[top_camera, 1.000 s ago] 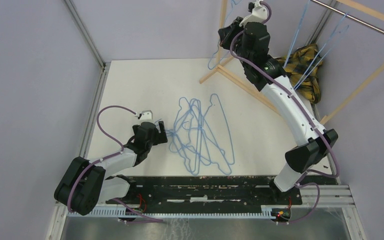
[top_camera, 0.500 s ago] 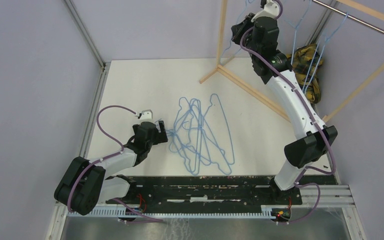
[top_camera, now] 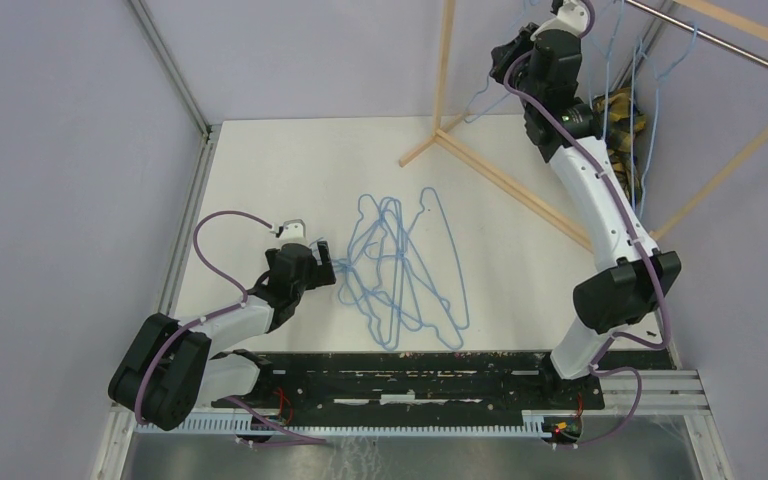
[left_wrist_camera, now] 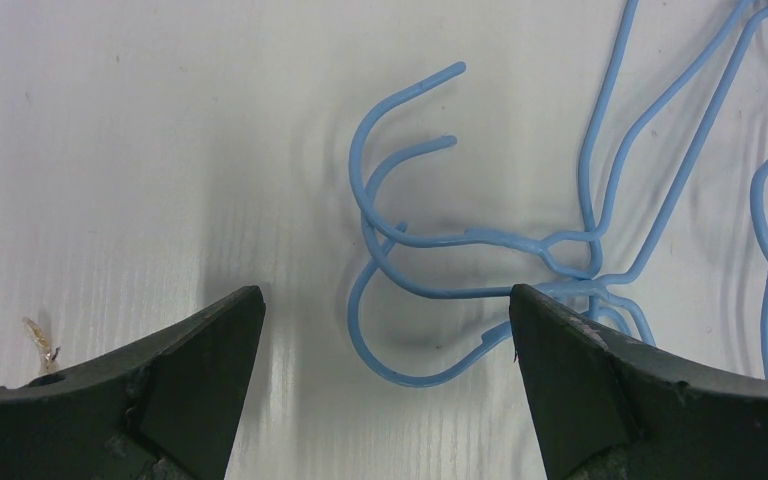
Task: Organize the hangers
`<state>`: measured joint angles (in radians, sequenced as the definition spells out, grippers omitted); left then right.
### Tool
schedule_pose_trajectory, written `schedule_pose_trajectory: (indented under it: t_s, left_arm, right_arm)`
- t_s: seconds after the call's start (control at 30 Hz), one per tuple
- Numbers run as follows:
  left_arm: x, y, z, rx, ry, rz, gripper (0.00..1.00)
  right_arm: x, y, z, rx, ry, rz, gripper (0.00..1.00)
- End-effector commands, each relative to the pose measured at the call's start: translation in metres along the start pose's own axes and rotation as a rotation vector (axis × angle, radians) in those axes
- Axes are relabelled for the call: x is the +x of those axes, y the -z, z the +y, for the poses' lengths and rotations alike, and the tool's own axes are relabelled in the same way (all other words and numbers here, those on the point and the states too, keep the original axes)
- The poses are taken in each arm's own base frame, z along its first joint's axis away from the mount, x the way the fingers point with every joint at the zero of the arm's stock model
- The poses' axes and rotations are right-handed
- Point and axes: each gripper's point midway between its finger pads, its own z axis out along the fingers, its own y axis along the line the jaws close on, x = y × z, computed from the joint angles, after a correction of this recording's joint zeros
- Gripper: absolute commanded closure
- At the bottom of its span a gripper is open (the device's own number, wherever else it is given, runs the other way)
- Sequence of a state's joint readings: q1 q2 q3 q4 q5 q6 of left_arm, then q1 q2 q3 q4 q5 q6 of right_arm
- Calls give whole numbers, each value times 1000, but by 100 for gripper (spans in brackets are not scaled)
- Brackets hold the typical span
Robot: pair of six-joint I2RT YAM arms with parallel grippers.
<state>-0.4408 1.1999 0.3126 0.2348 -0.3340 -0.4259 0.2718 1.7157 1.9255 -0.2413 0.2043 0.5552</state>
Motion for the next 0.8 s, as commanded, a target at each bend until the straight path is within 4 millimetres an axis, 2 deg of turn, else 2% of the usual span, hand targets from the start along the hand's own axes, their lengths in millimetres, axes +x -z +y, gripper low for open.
schedule_pose_trajectory:
  t_s: [0.0,0.13,0.3,0.4,0.5,0.7,0.77]
  left_arm:
    - [-19,-2,-11,30,4,-55,1]
    - [-18,-2,-11,29,2,-53,1]
    - [-18,-2,-11,30,3,-52,1]
    - [-19,-2,-11,31,3,-52,1]
    - [-19,-2,-11,29,3,-52,1]
    - [-18,-2,-11,31,2,-51,1]
    - [-18,-2,-11,29,3,-52,1]
  right_arm:
    - [-34,10,-2,-12,-24,-88,99]
    - [-33,11,-17,12,-32,-84,99]
    - [-25,15,-20,2,-34,-63,97]
    - [-25,24,-18,-11,-39,-59,74]
    - [-29,38,-16,-24,-39,-60,55]
    - [-43,78,-12,-51,-19,-84,39]
    - [-44,93,-10,-61,-5,-86,36]
